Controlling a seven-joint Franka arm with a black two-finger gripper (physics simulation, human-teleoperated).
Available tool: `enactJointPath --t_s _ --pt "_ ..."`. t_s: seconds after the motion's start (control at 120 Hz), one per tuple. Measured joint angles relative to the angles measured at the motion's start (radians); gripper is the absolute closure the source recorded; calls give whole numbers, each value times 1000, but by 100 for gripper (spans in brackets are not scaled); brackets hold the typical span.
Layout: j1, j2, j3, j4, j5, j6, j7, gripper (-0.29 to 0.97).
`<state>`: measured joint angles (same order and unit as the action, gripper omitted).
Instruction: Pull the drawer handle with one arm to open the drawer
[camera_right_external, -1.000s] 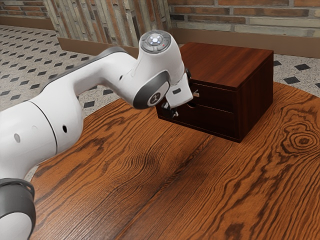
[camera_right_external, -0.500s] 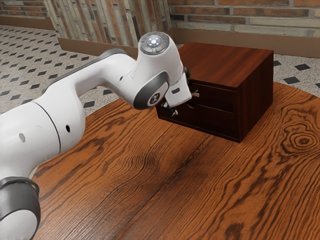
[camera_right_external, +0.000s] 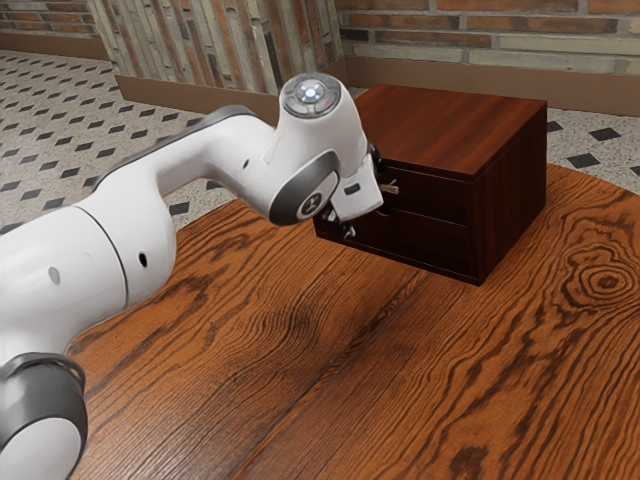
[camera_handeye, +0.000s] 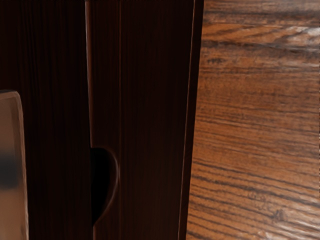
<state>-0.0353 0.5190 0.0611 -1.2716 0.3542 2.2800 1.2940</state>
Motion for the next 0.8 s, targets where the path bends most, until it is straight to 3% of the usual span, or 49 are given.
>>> enactJointPath --t_s 0.8 --pt "0 -117 -14 -137 6 -33 5 3"
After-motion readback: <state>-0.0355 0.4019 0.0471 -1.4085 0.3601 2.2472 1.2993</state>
